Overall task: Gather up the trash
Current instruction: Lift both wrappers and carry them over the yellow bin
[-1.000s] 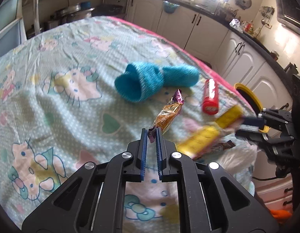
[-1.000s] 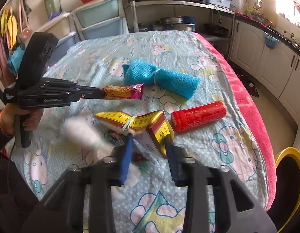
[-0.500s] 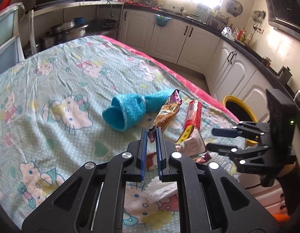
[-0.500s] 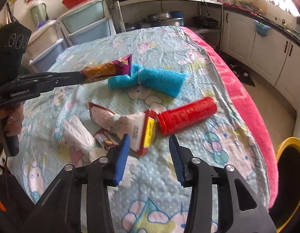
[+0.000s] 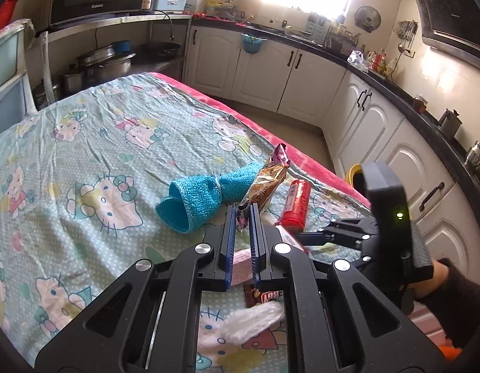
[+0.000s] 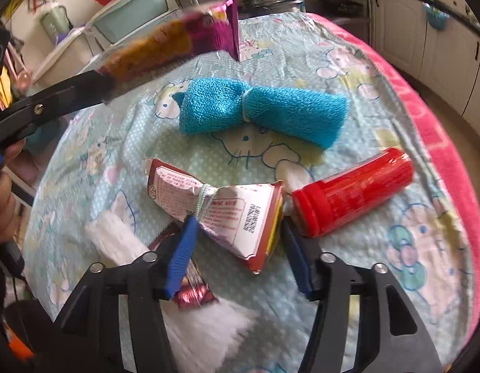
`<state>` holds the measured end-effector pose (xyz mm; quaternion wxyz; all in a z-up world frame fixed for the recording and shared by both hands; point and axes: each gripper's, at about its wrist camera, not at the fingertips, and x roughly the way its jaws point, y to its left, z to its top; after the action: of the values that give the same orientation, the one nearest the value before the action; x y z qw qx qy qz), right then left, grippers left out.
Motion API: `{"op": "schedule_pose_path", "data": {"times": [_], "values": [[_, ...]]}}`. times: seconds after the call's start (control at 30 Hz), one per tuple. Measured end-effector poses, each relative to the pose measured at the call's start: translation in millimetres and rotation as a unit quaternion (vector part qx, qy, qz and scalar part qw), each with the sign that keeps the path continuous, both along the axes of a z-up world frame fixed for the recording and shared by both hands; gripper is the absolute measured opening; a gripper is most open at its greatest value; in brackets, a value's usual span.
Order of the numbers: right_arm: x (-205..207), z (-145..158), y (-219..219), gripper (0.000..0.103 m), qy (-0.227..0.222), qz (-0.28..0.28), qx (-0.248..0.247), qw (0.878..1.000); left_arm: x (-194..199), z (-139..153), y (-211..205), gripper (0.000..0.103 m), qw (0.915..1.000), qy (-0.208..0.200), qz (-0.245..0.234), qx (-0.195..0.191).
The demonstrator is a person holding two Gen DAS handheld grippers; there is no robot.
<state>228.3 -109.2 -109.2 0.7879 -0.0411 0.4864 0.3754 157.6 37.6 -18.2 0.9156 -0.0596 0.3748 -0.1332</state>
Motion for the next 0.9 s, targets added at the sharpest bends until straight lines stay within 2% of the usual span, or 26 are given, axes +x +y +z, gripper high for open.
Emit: {"op": "schedule_pose_path", "data": {"times": [0.07,0.1,0.13,0.27,0.5,0.67,0.9], "values": [[3.0,-1.6,1.1,0.059,0.006,-0.004,0.015,1.0,0.9,0.6,0.9,0.005,1.0,-0.001,0.001,-0.001],[4.7,-1.9,1.5,0.056,0.011,-0.007,0.024,1.0,1.3,1.0,1.3,0.005,1.0,-0.001,0.002,-0.001],[6.2,-2.1,2.2,0.049,0.013,-0.007,0.033,0.999,1.3,2.0,1.3,0.005,1.0,-0.002,0.003,-0.002],[8.4,1.2,0.4,0.049,0.024,-0.009,0.059,0.998,1.0,4.8,2.9,0.005,1.0,-0.006,0.007,-0.002],[1.3,22.4,-13.4,0.048,0.0,-0.018,0.075,0.997,0.4,13.8,6.0,0.005,0.9998,-0.014,0.011,-0.006],[1.8,40.2,-44.2,0.048,-0.014,-0.054,0.082,0.995,4.0,24.8,-2.3,0.005,0.9996,-0.029,0.001,-0.009],[-2.6,69.3,-109.8,0.048,-0.058,-0.119,0.08,0.988,16.0,35.5,-32.2,0.005,0.9986,-0.042,-0.031,-0.01]]}}
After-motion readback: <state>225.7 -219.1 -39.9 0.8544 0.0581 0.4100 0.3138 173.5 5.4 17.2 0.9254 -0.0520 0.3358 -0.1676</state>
